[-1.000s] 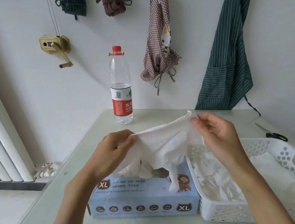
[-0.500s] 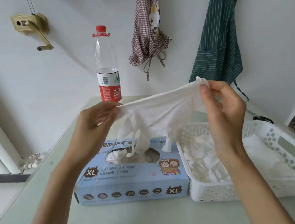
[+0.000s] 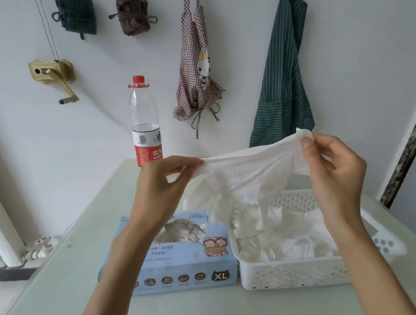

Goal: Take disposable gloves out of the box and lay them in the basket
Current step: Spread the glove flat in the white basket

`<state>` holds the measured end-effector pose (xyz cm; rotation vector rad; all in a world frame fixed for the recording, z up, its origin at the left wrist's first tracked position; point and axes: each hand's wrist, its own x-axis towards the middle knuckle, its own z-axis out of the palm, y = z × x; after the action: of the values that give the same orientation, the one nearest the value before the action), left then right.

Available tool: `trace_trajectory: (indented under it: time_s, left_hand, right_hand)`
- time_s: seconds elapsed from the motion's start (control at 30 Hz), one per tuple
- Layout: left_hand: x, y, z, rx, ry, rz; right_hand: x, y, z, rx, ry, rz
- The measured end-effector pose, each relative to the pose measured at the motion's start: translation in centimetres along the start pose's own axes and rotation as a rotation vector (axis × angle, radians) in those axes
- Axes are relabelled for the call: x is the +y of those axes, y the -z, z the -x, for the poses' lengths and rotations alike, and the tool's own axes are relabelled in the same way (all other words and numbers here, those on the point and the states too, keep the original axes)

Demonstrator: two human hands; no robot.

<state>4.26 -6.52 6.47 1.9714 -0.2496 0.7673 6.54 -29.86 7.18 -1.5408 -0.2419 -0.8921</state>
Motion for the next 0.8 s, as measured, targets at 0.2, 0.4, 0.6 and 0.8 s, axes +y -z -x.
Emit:
trace_trajectory:
  time_s: [0.2,0.4,0.6,0.8]
  left_hand:
    - [3.7,-3.4,-1.3,-0.163,-0.065,-0.025]
    - [6.4,-2.3,-0.7,0.055,-0.064,0.016]
    - [4.2,-5.9,-2.8,-0.171,0.044,-0.305]
    - [-0.9,-13.3,-3.3,-0.441,0.010,-0.651]
  right_hand:
    - [-1.4,4.8,-2.4,0.019,0.051,0.095]
    - [-4.5,7.9,-1.8,-0.083,0.115,0.048]
    - [0.8,8.5,-3.1,-0.212,-0.312,0.151]
    - [8.7,8.7,-3.3,-0.320,-0.383,0.731]
